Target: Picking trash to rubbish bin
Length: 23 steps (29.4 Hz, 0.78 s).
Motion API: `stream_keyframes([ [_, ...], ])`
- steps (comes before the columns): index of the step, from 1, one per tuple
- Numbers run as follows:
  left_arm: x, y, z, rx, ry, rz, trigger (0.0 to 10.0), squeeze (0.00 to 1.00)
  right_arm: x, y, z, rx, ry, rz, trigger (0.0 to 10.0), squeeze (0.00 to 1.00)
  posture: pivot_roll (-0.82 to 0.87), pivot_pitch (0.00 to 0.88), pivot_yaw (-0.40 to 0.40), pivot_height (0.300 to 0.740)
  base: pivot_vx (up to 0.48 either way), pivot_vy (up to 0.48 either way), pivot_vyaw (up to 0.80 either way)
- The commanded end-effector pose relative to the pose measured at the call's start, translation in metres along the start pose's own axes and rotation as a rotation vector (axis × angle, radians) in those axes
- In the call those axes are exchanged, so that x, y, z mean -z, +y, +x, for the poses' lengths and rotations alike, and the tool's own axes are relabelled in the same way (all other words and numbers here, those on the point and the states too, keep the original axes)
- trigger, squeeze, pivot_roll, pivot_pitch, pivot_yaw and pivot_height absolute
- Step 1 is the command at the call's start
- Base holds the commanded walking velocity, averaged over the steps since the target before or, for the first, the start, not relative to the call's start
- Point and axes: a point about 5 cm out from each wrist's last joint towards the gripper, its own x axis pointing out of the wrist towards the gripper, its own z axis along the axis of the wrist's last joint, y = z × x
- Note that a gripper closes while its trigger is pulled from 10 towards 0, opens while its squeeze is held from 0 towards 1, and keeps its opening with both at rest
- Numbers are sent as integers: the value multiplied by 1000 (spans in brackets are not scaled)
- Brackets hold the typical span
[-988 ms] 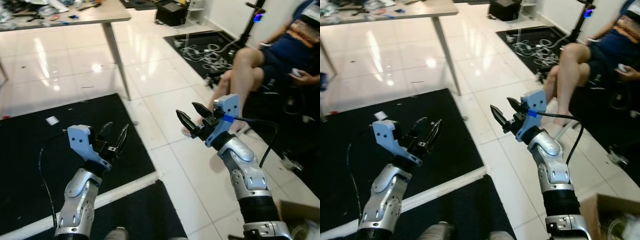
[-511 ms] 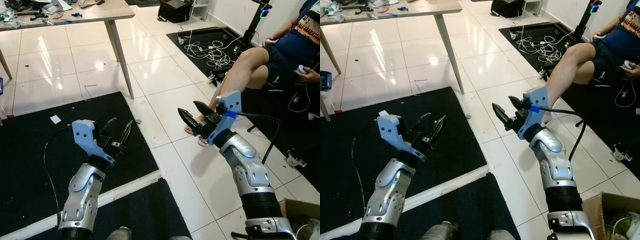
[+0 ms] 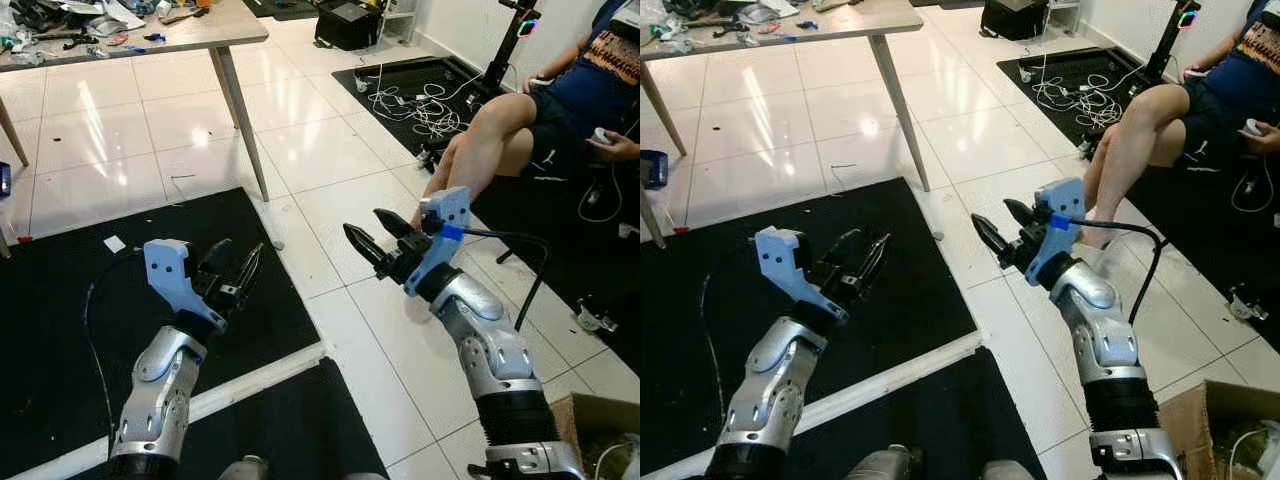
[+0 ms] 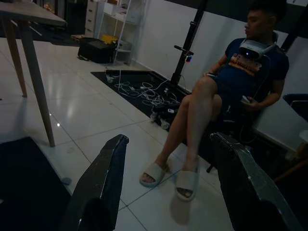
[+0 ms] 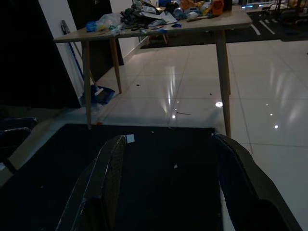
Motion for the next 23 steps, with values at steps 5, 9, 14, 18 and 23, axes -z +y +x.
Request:
stream_keyframes([
  [5, 2, 5, -1, 26, 27, 10, 10000, 0, -4, 2, 1, 2, -7, 8, 10000, 0, -84, 0, -10, 740, 0, 0, 0],
  [9, 1, 3, 0, 50, 24, 14, 10000, 0, -5, 2, 2, 2, -8, 9, 10000, 0, -86, 0, -9, 740, 245, 0, 0],
  [14, 2, 3, -1, 54, 24, 13, 10000, 0, -6, 1, 2, -3, -8, 11, 10000, 0, -84, 0, -13, 740, 480, 0, 0],
  [18, 3, 4, -1, 57, 23, 11, 10000, 0, -6, 0, 2, -5, -5, 11, 10000, 0, -84, 0, -13, 740, 480, 0, 0],
  [23, 4, 5, -1, 62, 22, 10, 10000, 0, -5, -1, 2, 0, 1, 14, 10000, 0, -80, 0, -20, 740, 480, 0, 0],
])
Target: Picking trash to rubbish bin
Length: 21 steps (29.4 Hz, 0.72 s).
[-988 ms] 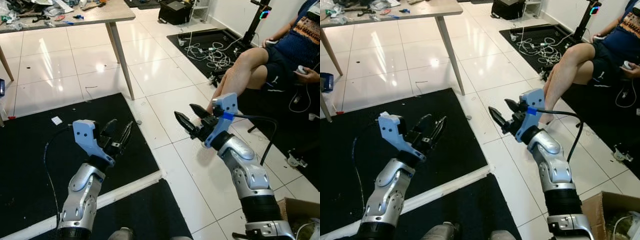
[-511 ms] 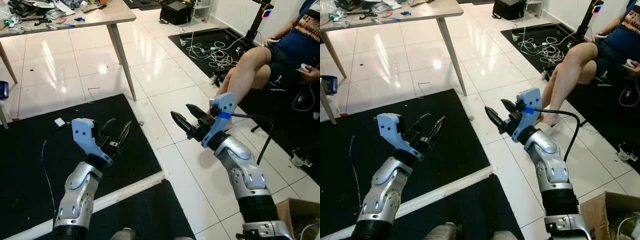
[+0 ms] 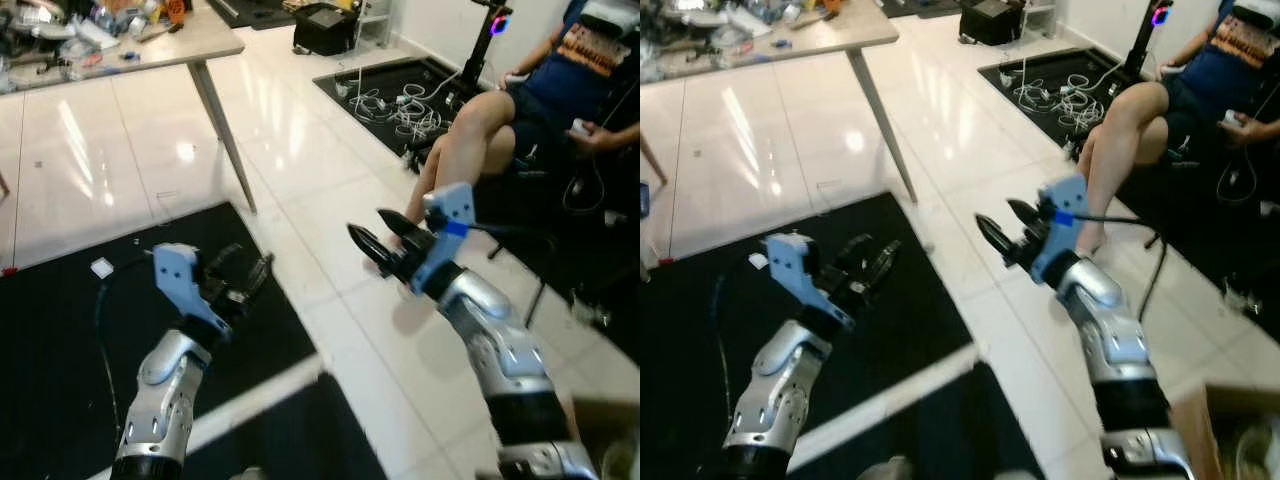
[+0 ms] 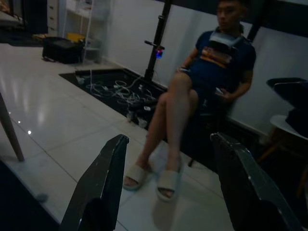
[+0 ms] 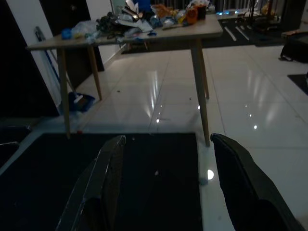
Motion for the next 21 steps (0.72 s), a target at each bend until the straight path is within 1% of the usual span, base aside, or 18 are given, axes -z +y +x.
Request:
stream_keyframes([
  [1, 1, 4, -1, -8, 4, 0, 10000, 0, 3, 3, 2, -9, 11, 19, 10000, 0, -80, 0, -20, 740, 480, 0, 0],
  [13, -5, -1, 2, 3, -12, 3, 10000, 0, 4, 2, 2, -14, 19, 19, 10000, 0, -82, 0, -24, 740, 480, 0, 0],
  [18, -6, -2, 2, 6, -17, 2, 10000, 0, 4, 2, 2, -15, 20, 10, 10000, 0, -82, 0, -24, 740, 480, 0, 0],
  [19, -6, -2, 3, 8, -18, 2, 10000, 0, 3, 3, 2, -28, 23, -4, 10000, 0, -88, 0, -28, 740, 480, 0, 0],
  [21, -6, -3, 3, 9, -18, 2, 10000, 0, 4, 4, 2, -41, 33, -15, 10000, 0, -88, 0, -28, 740, 480, 0, 650],
])
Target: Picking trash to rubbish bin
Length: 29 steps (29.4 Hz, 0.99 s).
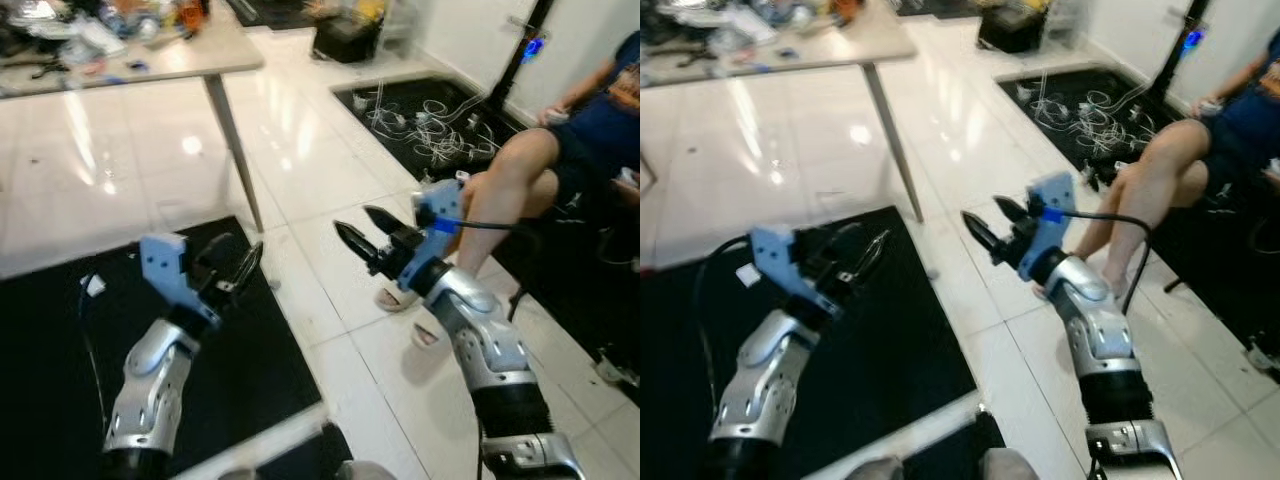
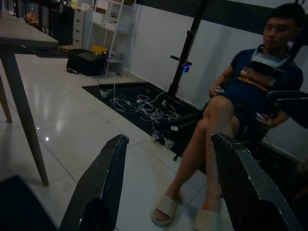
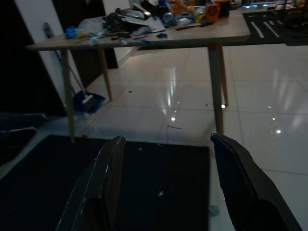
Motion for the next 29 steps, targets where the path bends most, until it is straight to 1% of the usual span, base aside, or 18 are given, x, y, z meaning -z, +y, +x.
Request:
stream_keyframes([
  [1, 1, -3, 2, 8, 3, -12, 10000, 0, -1, -2, -2, -11, 18, -30, 10000, 0, -88, 0, -28, 740, 480, 0, 800],
  [9, 0, -4, 2, 8, 4, -11, 10000, 0, -1, -3, -2, -10, 12, -20, 10000, 0, -88, 0, -28, 740, 480, 0, 800],
  [12, 0, -4, 2, 9, 4, -11, 10000, 0, -1, -5, -2, 4, 14, -8, 10000, 0, -88, 0, -28, 740, 480, 0, 0],
  [29, 2, -6, 2, 12, 5, -13, 10000, 0, 1, -6, -2, 11, 25, -5, 10000, 0, -95, 0, -38, 740, 480, 0, 0],
])
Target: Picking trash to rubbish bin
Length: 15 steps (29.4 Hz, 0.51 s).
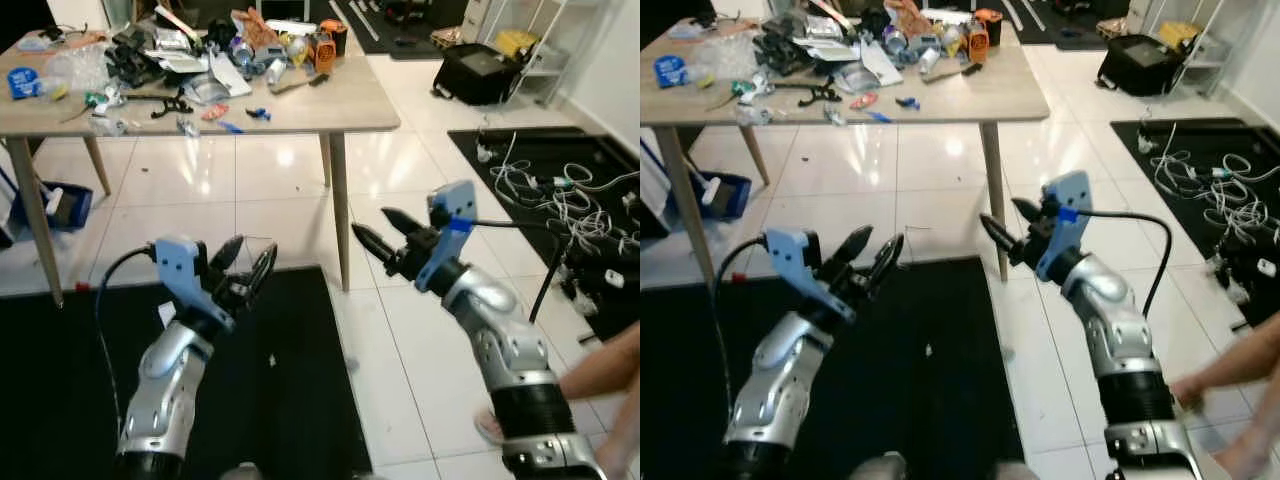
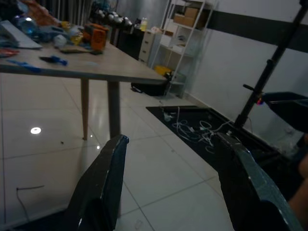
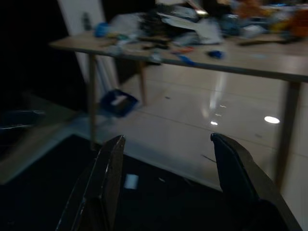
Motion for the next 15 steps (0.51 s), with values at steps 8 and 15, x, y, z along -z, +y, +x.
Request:
stream_keyframes([
  [8, 2, -3, 0, 7, 5, -3, 10000, 0, -1, -5, -3, 24, 16, -3, 10000, 0, -94, 0, -37, 740, 480, 0, 0],
  [15, 1, -2, 0, 8, 5, -1, 10000, 0, -2, -3, -3, 6, 11, -30, 10000, 0, -93, 0, -36, 740, 480, 0, 0],
])
